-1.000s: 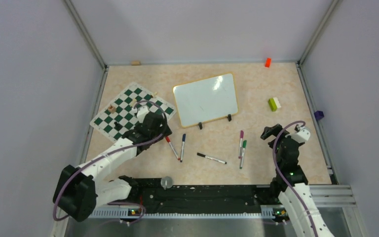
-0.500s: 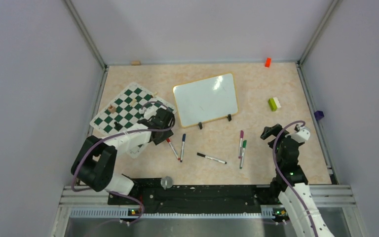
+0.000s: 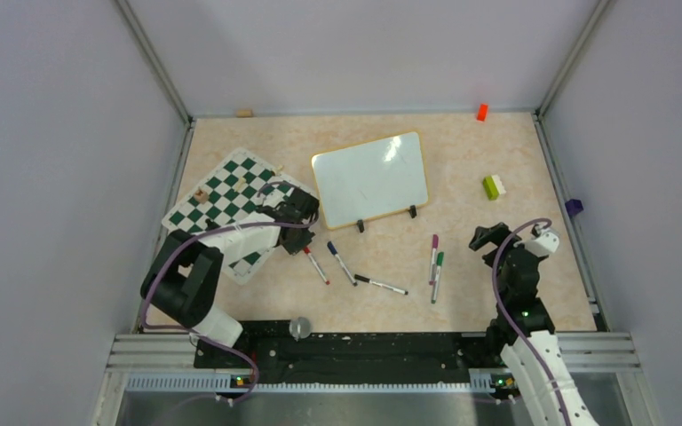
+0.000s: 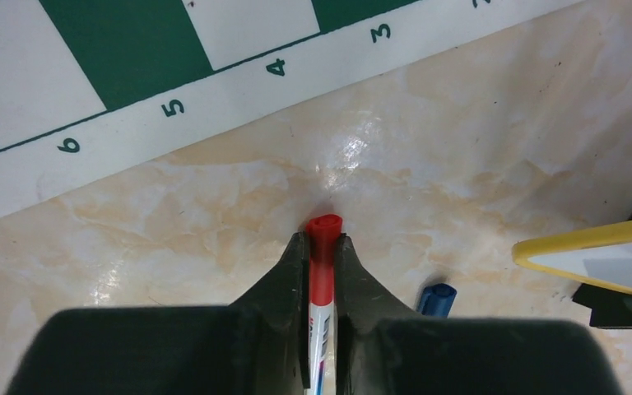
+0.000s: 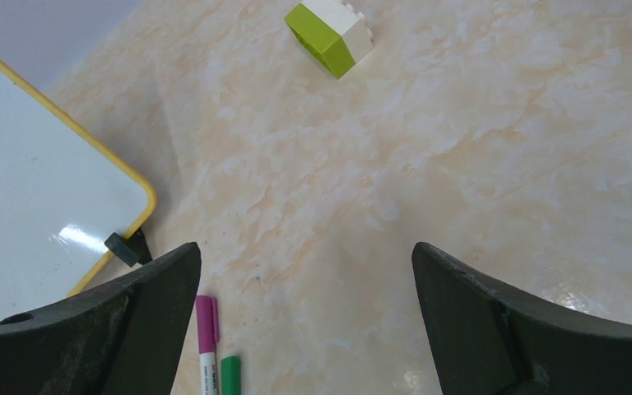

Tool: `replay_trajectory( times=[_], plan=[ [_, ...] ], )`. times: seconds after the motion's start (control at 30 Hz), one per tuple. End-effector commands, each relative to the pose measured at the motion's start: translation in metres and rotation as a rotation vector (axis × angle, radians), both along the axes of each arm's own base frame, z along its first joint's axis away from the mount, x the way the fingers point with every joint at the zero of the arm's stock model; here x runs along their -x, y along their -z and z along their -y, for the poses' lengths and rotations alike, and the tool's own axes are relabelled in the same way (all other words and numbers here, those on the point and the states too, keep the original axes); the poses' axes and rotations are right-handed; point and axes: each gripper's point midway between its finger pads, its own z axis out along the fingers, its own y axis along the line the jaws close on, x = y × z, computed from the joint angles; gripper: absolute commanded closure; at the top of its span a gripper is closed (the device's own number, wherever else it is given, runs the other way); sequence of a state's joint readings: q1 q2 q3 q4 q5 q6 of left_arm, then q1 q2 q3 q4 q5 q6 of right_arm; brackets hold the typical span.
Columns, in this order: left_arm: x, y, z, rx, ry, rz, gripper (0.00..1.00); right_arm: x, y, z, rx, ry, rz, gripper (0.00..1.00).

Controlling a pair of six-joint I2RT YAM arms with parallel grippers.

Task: Write a sentence on the whiteboard
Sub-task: Open the whiteboard marker at the center of the board.

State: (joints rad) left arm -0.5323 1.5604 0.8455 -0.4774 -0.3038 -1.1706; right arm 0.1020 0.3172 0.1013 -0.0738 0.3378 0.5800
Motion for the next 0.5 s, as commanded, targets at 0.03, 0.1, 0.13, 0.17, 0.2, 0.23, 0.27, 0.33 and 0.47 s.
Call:
replay_trajectory(
  times=[0.03, 0.1, 0.13, 0.17, 0.2, 0.23, 0.27, 0.33, 0.47],
  plan=[
    [0.011, -0.007, 0.001, 0.025, 0.018, -0.029, 1.00, -0.011, -0.045, -0.033, 0.012, -0.200, 0.086, 0.13],
    [0.011, -0.019, 0.001, 0.033, 0.040, -0.009, 1.00, -0.012, -0.053, -0.055, 0.011, -0.325, 0.052, 0.17],
    [0.012, -0.026, 0.001, 0.037, 0.050, 0.004, 1.00, -0.012, -0.063, -0.064, 0.010, -0.370, 0.052, 0.17],
    [0.012, -0.032, 0.000, 0.039, 0.059, 0.016, 1.00, -0.013, -0.067, -0.072, 0.019, -0.410, 0.043, 0.17],
    [0.013, -0.040, -0.001, 0.044, 0.064, 0.030, 1.00, -0.013, -0.074, -0.081, 0.027, -0.445, 0.038, 0.17],
    [0.013, -0.048, -0.001, 0.050, 0.064, 0.049, 1.00, -0.013, -0.081, -0.090, 0.035, -0.482, 0.040, 0.16],
    [0.013, -0.057, -0.003, 0.058, 0.061, 0.067, 1.00, -0.012, -0.084, -0.103, 0.036, -0.539, 0.029, 0.16],
    [0.013, -0.079, -0.004, 0.086, 0.053, 0.119, 1.00, -0.008, -0.096, -0.126, 0.037, -0.626, 0.033, 0.16],
    [0.014, -0.114, 0.000, 0.203, 0.003, 0.210, 1.00, 0.000, -0.115, -0.175, -0.005, -0.767, 0.078, 0.16]
  ],
)
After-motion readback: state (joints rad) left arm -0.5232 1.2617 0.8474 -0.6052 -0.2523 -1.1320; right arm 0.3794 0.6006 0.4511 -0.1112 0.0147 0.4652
